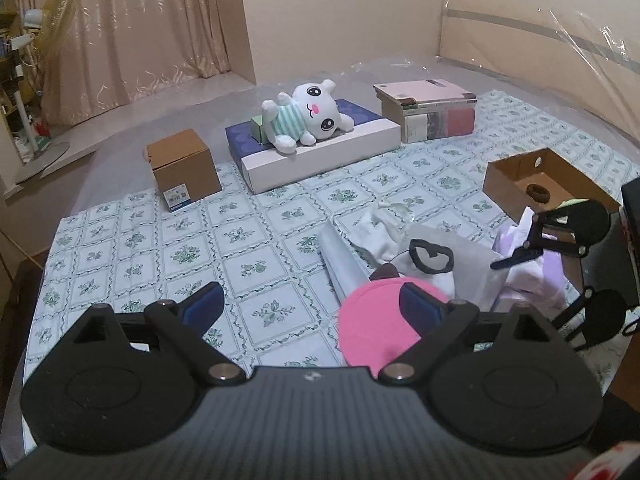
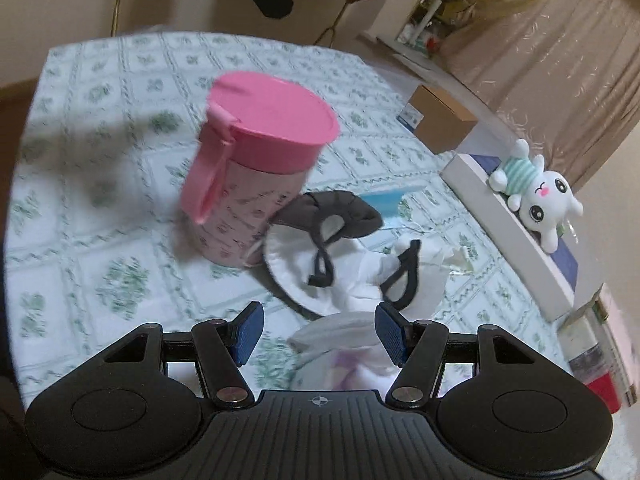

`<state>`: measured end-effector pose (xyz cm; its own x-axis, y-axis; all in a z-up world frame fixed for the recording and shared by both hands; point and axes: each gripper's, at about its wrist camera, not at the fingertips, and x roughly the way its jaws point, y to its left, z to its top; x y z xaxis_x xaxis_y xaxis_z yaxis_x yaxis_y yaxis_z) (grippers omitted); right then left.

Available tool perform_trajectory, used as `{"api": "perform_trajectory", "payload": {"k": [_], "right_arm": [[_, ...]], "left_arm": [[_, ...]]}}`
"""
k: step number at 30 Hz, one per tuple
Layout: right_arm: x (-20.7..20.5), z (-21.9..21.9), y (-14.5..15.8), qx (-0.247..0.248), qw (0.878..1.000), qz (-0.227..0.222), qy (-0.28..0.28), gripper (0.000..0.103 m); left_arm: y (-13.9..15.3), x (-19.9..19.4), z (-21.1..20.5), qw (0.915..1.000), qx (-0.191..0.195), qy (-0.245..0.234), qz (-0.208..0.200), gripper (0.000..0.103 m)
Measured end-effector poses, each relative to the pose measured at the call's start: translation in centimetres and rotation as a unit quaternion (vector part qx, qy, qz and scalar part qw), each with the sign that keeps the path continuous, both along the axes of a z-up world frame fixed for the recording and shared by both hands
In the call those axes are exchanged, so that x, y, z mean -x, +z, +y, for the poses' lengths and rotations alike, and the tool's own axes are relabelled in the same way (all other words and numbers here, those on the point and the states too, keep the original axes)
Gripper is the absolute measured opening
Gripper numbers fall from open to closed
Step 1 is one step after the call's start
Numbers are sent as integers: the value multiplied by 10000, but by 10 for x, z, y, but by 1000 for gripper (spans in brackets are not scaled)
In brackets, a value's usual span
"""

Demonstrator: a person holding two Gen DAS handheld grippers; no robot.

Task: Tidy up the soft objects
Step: 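Move both grippers to the white bag with black strap and grasp it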

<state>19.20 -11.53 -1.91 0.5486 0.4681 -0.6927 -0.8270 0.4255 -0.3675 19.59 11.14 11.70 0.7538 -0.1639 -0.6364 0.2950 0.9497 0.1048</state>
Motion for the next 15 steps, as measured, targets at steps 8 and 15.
{"api": "perform_trajectory", "payload": {"k": [8, 15], "right_arm": [[-57, -25, 38, -973, 9843, 847, -1202, 62], [-130, -31, 53, -1202, 9495, 1946, -2147, 51]], "left_arm": [[-3, -29, 0, 9995, 108, -222, 187, 93], [8, -55, -8, 9984, 126, -473, 295, 93]]}}
